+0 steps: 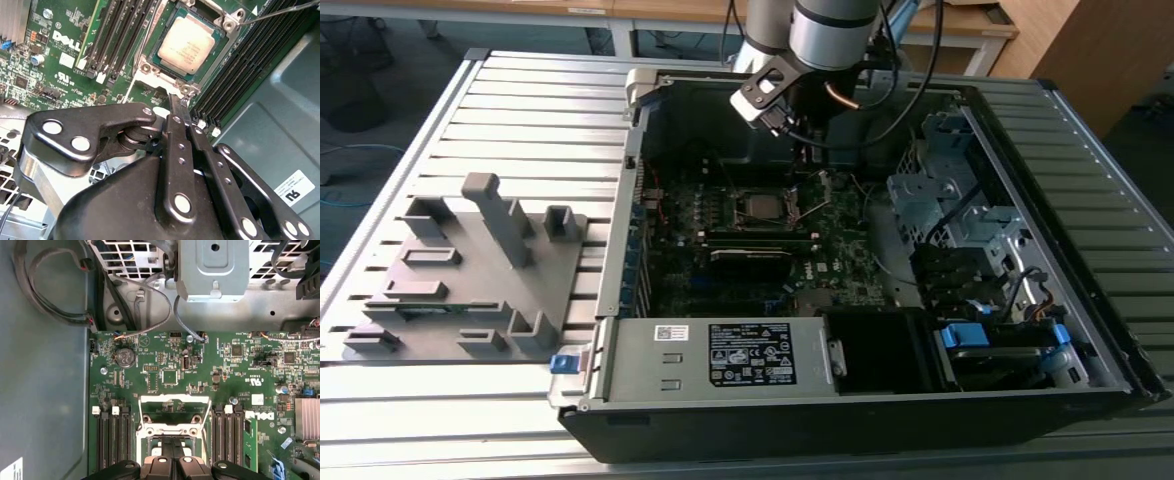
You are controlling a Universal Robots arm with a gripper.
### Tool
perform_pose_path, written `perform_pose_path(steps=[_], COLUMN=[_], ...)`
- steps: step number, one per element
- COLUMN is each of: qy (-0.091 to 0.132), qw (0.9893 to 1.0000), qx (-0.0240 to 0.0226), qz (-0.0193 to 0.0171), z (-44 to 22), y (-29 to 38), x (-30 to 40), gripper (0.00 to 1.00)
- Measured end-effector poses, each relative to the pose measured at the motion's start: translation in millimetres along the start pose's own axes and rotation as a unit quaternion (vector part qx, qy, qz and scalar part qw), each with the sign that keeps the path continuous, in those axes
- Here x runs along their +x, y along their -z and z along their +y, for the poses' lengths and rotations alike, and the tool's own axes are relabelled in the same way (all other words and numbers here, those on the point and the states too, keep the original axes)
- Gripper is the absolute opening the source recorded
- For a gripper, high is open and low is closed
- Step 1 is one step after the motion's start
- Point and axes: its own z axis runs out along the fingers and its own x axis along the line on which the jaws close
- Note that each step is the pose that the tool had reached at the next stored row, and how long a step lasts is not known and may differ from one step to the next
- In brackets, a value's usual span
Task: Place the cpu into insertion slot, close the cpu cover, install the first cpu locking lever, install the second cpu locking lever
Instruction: 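Close the cpu cover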
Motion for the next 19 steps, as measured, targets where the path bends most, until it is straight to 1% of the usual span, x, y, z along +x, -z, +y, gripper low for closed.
perform_pose_path(steps=[2, 5, 13, 19], qy=[0.000, 0.000, 0.000, 0.000], qw=[1.0000, 1.0000, 1.0000, 1.0000], qx=[0.0000, 0.0000, 0.0000, 0.0000], qz=[0.0000, 0.0000, 0.0000, 0.0000], z=[1.3, 1.3, 1.4, 1.4], y=[-0.1, 0.0, 4.6, 5.2], x=[0.1, 0.2, 0.2, 0.2], gripper=[0.10, 0.10, 0.10, 0.10])
